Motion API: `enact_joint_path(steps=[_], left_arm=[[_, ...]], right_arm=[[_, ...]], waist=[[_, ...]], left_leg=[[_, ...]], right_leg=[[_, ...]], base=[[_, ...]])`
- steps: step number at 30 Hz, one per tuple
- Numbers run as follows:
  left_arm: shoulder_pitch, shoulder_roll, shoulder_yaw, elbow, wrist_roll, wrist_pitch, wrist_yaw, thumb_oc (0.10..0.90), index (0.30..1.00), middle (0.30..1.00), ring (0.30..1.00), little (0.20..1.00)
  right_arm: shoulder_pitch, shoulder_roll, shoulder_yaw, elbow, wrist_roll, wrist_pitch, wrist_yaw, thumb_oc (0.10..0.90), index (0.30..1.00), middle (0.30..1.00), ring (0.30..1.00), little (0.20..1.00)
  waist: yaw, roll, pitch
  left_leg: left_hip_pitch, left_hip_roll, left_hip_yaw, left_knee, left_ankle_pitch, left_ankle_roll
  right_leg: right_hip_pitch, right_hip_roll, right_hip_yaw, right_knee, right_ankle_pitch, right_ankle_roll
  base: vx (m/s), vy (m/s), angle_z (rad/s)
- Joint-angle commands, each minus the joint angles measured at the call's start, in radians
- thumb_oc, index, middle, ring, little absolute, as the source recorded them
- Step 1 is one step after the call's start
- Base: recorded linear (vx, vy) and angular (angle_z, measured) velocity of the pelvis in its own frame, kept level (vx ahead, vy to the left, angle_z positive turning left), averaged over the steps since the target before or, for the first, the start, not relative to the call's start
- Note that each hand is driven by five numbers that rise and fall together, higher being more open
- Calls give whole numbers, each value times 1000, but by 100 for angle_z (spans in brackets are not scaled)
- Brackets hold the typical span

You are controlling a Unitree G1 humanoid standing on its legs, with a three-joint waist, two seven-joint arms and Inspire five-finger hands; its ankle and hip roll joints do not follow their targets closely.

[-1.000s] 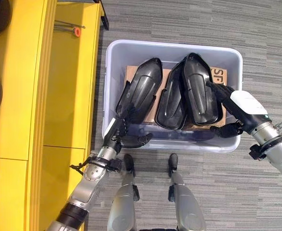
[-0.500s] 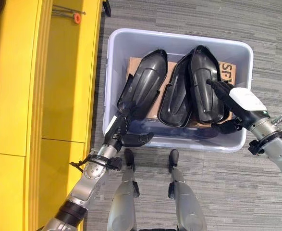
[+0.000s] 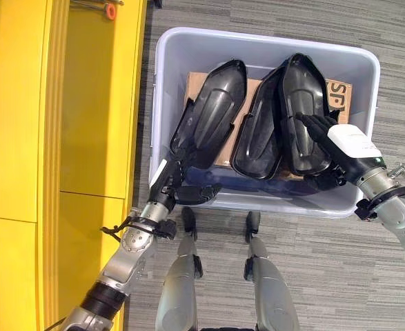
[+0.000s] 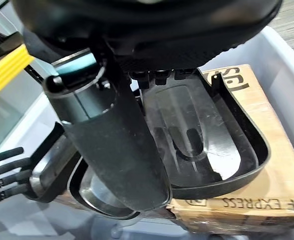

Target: Move parts from the plastic box to the shelf.

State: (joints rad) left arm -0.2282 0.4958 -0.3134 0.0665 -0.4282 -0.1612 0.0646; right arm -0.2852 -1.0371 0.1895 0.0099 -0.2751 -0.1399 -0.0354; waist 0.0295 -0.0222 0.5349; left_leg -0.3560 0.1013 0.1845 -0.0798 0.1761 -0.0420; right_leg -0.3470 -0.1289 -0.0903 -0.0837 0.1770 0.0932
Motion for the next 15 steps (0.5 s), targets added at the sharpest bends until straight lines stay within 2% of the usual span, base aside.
enact_joint_path(steps=[1, 8, 15], left_arm=[[-7, 21, 21, -127, -30, -116, 8, 900, 1000, 1000, 1000, 1000], [-18, 25, 18, -136, -37, -122, 18, 900, 1000, 1000, 1000, 1000], [-21, 28, 27, -154, -41, -124, 35, 900, 1000, 1000, 1000, 1000]], right_arm=[[-94, -49, -4, -30, -21, -23, -69, 900, 1000, 1000, 1000, 1000], [-106, -32, 21, 30, -21, -12, -82, 900, 1000, 1000, 1000, 1000], [-123, -16, 36, 75, -23, 0, -96, 900, 1000, 1000, 1000, 1000]], waist=[[-24, -20, -15], [-27, -16, -15], [-30, -13, -15]], left_leg=[[-60, 61, -96, 145, -93, -60], [-124, 61, -108, 200, -115, -56], [-235, 70, -135, 314, -164, -47]], right_leg=[[-31, -111, 64, 147, -79, 49], [-93, -95, 72, 204, -99, 45], [-213, -74, 82, 341, -153, 35]], base=[[0, 0, 0], [-7, -8, 2], [-23, -24, 7]])
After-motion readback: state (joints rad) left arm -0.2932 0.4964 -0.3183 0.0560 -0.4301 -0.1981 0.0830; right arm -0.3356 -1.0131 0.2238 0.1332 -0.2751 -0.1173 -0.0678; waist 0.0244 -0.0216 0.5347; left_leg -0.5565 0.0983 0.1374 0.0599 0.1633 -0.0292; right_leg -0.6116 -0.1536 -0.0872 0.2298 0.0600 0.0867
